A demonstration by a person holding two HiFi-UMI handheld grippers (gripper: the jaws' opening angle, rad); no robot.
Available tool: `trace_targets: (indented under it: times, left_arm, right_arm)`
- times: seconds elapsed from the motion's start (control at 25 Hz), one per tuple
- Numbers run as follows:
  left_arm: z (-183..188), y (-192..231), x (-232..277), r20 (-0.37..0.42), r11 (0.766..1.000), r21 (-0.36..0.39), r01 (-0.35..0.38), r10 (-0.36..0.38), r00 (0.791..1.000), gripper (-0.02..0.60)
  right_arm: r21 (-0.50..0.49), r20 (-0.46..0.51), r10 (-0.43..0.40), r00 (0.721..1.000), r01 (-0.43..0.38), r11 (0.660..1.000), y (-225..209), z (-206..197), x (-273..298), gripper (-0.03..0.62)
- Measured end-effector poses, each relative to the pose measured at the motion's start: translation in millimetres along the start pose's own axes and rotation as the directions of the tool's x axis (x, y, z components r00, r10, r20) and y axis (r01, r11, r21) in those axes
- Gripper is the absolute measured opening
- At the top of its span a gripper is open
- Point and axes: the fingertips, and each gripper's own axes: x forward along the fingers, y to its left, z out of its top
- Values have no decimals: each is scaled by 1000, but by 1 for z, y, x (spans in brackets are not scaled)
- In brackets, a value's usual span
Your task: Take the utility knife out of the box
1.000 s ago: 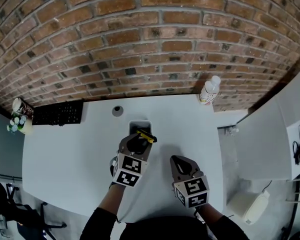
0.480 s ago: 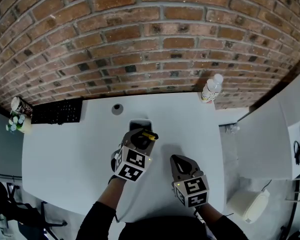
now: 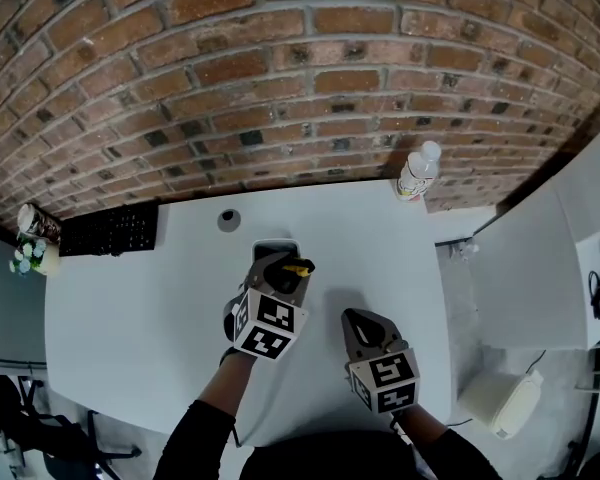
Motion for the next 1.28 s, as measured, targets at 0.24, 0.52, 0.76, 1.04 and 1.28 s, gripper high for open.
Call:
trace_targets:
  times: [0.24,0.52,0.76,1.04,1.28]
  left_arm:
    - [2,1,0,4,999,31,-20,20,1000,124]
    - [8,4,0,14,998,47,-46,46,999,106]
    - [13,6,-3,28,996,51,-66,65,998,90]
    - [18,9,-9,46,995,45,-93,91,995,75]
    - [27,13,-17,76,992,33,-120,117,990,74]
  right_arm:
    - [6,-4,1,1000,-1,1000,0,-3,2,8]
    - [11,-6,0,1000,0,1000,-1,-4,0,8]
    - [14,-4,1,1000,-1,1000,0,-5,-1,8]
    - [6,6,8,1000,-8,1000,3,-3,-4,8]
    - [-2,18,7,1000,-7,1000,4,0,-7,8]
